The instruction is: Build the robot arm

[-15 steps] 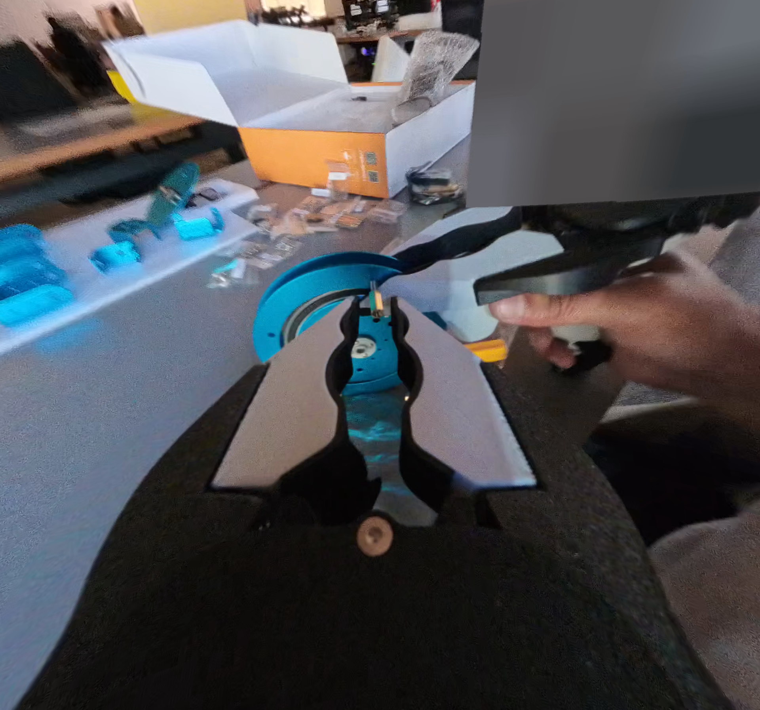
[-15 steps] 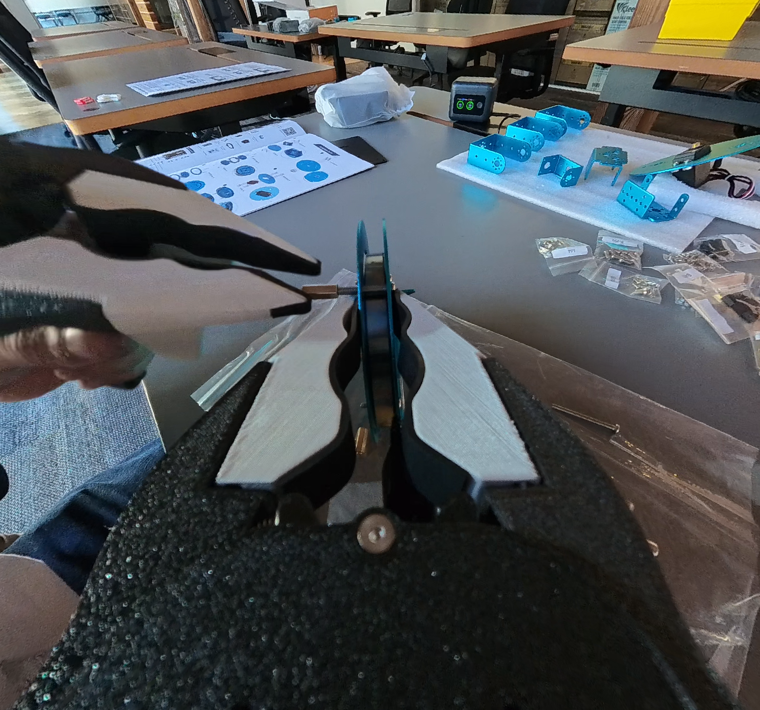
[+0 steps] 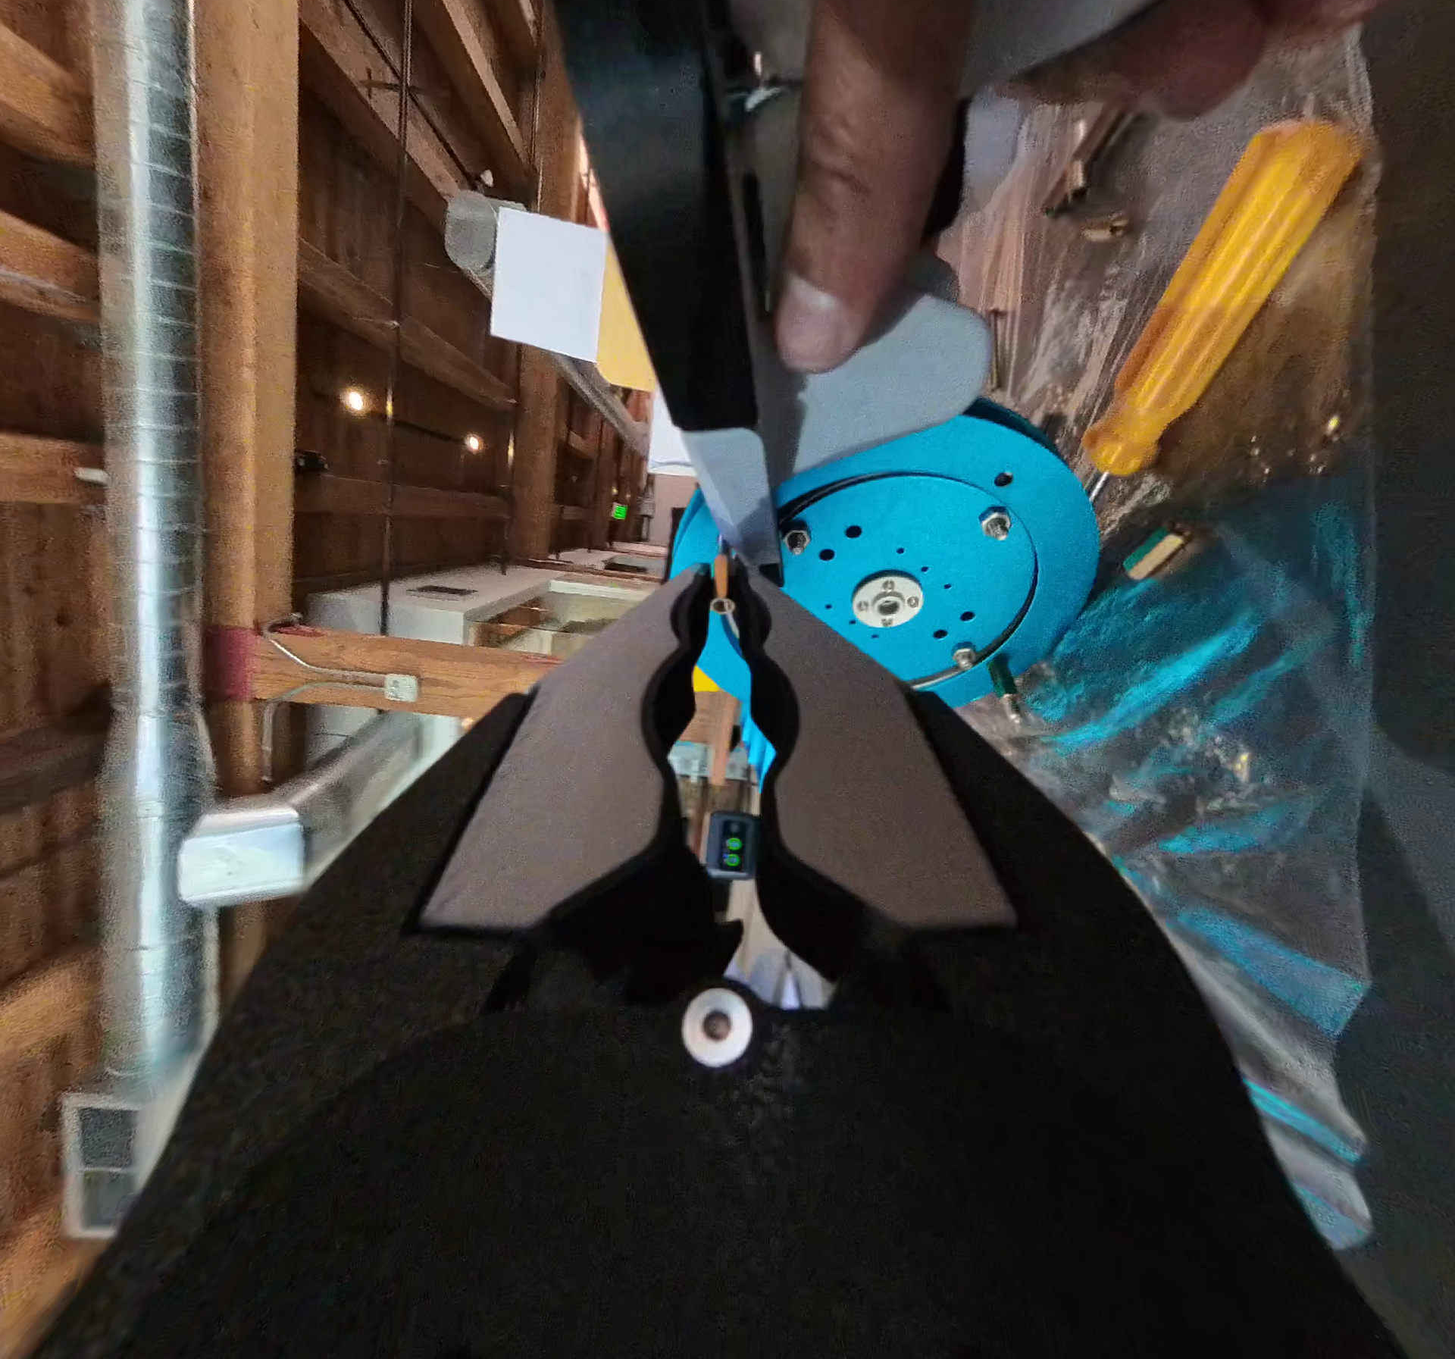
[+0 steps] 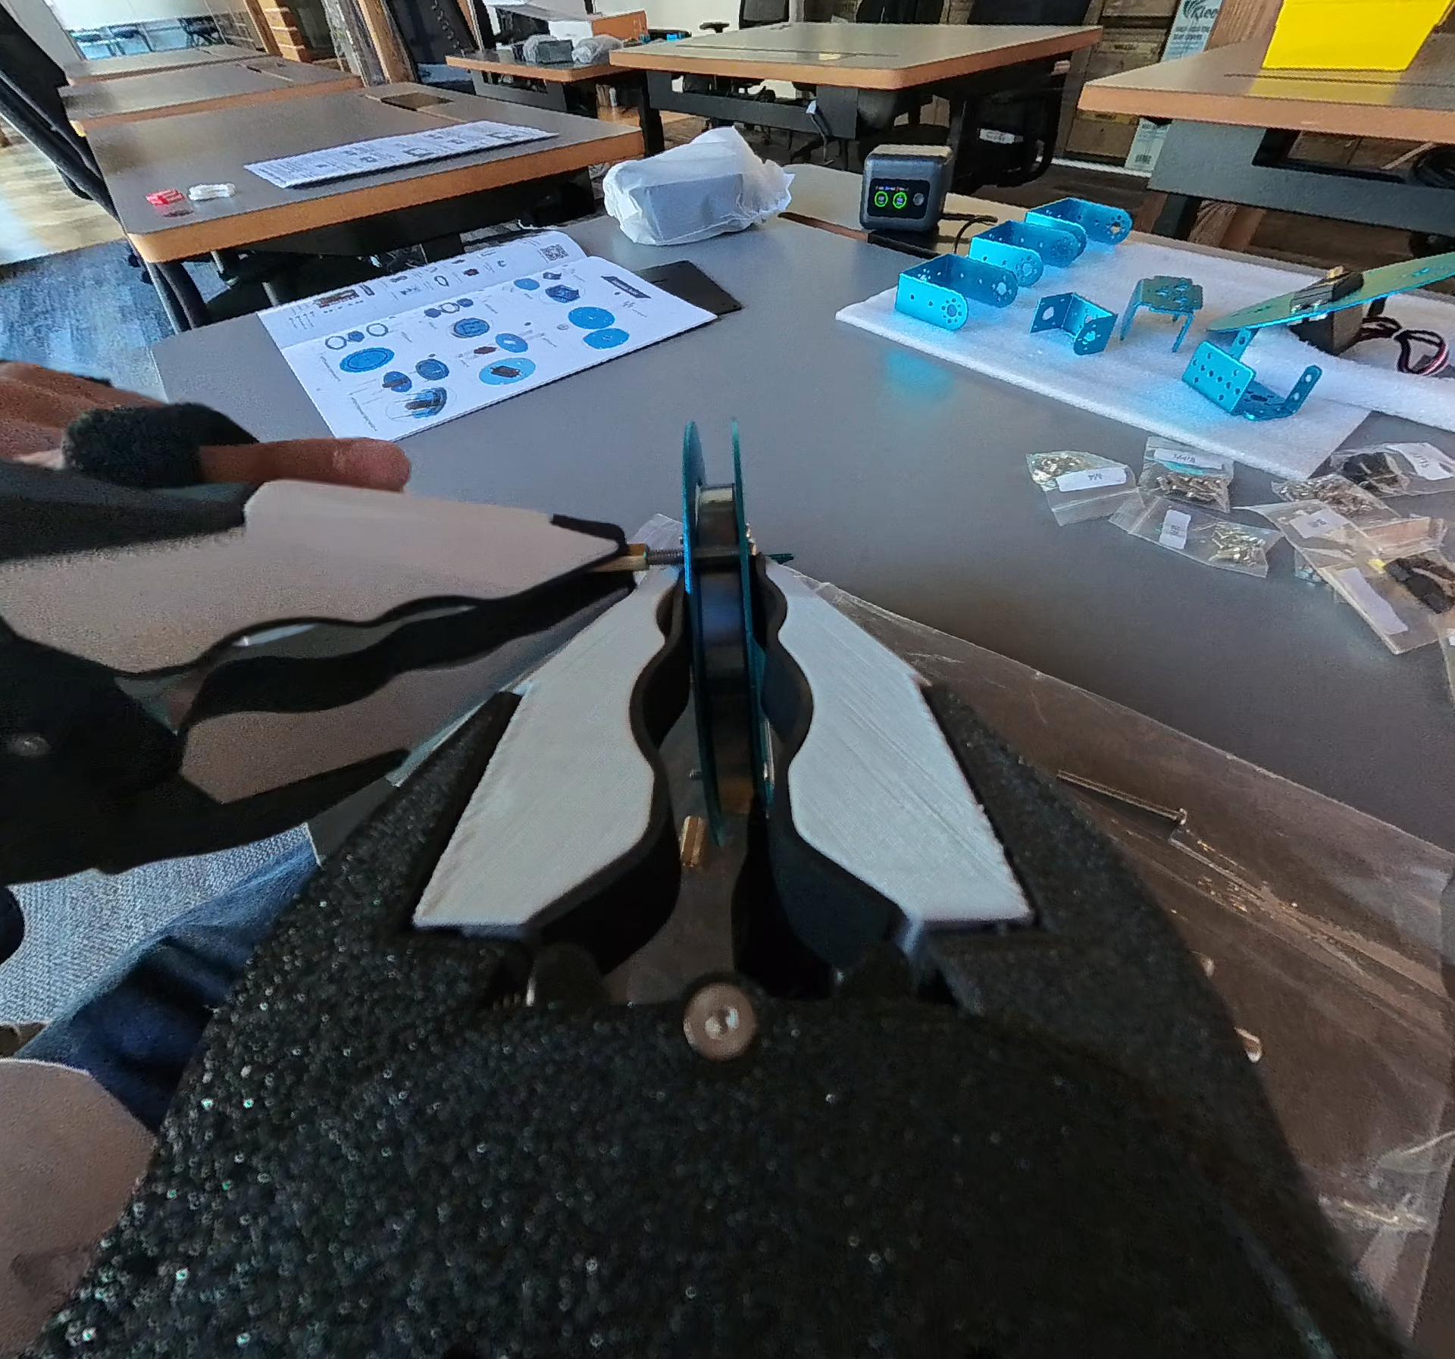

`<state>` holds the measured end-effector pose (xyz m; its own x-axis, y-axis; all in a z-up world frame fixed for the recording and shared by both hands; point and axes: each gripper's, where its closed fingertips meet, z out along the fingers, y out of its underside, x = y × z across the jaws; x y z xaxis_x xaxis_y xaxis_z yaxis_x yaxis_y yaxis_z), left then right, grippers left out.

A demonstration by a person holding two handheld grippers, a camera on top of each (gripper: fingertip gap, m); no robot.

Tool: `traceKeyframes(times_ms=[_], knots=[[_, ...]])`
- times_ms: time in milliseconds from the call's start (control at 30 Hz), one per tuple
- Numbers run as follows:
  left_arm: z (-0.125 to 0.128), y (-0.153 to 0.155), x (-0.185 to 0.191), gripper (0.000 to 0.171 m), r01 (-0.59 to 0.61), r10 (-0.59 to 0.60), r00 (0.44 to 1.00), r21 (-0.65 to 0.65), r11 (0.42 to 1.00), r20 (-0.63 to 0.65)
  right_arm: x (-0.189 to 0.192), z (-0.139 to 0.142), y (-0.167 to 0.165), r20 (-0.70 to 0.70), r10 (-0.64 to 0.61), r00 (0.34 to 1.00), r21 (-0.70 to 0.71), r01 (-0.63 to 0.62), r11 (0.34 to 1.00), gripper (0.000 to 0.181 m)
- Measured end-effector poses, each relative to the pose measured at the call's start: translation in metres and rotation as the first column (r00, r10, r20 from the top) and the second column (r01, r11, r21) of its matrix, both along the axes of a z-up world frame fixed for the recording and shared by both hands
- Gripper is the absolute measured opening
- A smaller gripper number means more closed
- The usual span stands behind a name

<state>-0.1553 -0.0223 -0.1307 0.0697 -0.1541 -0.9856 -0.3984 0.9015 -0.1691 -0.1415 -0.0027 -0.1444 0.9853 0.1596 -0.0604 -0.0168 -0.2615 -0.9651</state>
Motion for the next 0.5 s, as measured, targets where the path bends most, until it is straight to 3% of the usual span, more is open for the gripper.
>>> traceKeyframes(times_ms=[67,100,133,200,267,300,333,367,400,433,467,500], knots=[[0.0010,-0.0013,-0.0008,0.006,0.023,-0.007,0.999,-0.296,0.955,0.052,-0.0007,0.0001,0.0004,0.005,0.002,1.000,0.000,-0.002,1.000,0.012],[0.0025,-0.0029,-0.0019,0.006,0.055,-0.018,0.996,-0.465,0.884,0.084,-0.0009,0.0001,0.0004,0.006,0.002,1.000,0.000,-0.002,1.000,0.013],[0.0054,-0.0038,-0.0033,0.007,0.094,-0.021,0.992,-0.626,0.774,0.124,-0.0006,0.0001,0.0006,0.003,0.001,1.000,0.000,-0.001,1.000,0.013],[0.0087,-0.0030,-0.0042,0.011,0.171,0.008,0.981,-0.882,0.439,0.194,-0.0001,0.0001,0.0007,-0.002,0.002,1.000,-0.001,-0.002,1.000,0.013],[0.0028,-0.0033,-0.0017,0.017,0.212,0.029,0.976,-0.974,0.075,0.215,-0.0005,0.0001,0.0008,0.001,0.002,1.000,-0.001,-0.002,1.000,0.013],[0.0002,-0.0041,-0.0002,0.017,0.227,0.028,0.974,-0.972,-0.061,0.226,-0.0006,0.0001,0.0006,0.002,0.002,1.000,0.000,-0.002,1.000,0.013],[0.0004,-0.0045,0.0005,0.014,0.252,0.030,0.968,-0.956,-0.151,0.251,-0.0004,0.0001,0.0006,0.001,0.000,1.000,0.000,0.000,1.000,0.013],[0.0016,-0.0029,0.0007,0.005,0.277,0.045,0.961,-0.941,-0.197,0.273,-0.0006,0.0000,0.0005,0.000,0.002,1.000,0.000,-0.002,1.000,0.013],[0.0018,-0.0024,0.0011,0.005,0.286,0.050,0.958,-0.937,-0.199,0.281,-0.0001,0.0000,0.0007,0.000,-0.002,1.000,-0.001,0.002,1.000,0.013],[0.0014,-0.0024,0.0014,0.005,0.281,0.047,0.960,-0.948,-0.151,0.277,0.0002,0.0001,0.0008,-0.001,-0.001,1.000,-0.001,0.001,1.000,0.013],[0.0006,-0.0019,0.0014,0.004,0.263,0.039,0.964,-0.964,-0.045,0.262,0.0001,0.0001,0.0009,-0.002,0.001,1.000,-0.002,-0.001,1.000,0.013],[-0.0004,-0.0012,0.0011,0.004,0.227,0.023,0.973,-0.966,0.124,0.231,-0.0001,0.0001,0.0011,-0.001,0.001,1.000,-0.002,-0.001,1.000,0.013]])
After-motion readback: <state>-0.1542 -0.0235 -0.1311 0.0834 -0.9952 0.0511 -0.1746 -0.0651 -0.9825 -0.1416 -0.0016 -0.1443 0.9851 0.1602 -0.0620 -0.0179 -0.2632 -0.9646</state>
